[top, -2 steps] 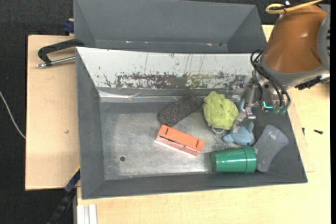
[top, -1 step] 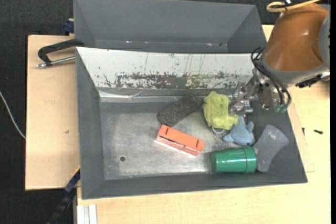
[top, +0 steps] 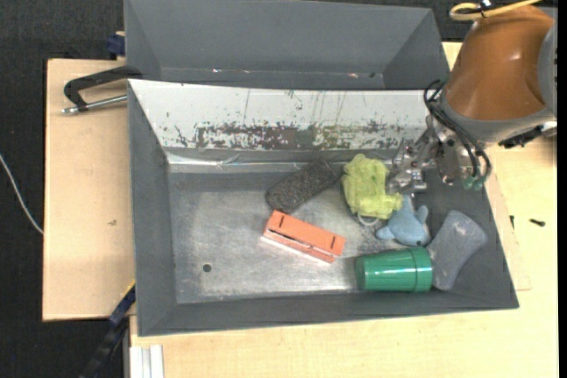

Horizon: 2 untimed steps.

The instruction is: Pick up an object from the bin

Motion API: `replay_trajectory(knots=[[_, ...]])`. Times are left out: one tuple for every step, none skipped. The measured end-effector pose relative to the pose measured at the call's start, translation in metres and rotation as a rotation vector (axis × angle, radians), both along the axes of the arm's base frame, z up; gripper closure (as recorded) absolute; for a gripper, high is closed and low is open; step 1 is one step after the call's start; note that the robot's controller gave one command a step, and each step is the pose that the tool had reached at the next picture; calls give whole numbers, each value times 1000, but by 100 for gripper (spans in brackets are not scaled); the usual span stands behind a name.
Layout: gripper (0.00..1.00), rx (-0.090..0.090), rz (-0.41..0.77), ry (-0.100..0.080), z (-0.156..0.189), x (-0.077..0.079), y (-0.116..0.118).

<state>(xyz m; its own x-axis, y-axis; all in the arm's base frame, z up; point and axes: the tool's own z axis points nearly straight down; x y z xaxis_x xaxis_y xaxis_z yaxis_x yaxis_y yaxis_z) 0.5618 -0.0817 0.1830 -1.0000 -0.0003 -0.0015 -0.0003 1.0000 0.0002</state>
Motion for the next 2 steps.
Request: replay_trajectory(knots=[[100,1,-175,-2,6,3,2],[100,2,-366,-5,6,3,-8]])
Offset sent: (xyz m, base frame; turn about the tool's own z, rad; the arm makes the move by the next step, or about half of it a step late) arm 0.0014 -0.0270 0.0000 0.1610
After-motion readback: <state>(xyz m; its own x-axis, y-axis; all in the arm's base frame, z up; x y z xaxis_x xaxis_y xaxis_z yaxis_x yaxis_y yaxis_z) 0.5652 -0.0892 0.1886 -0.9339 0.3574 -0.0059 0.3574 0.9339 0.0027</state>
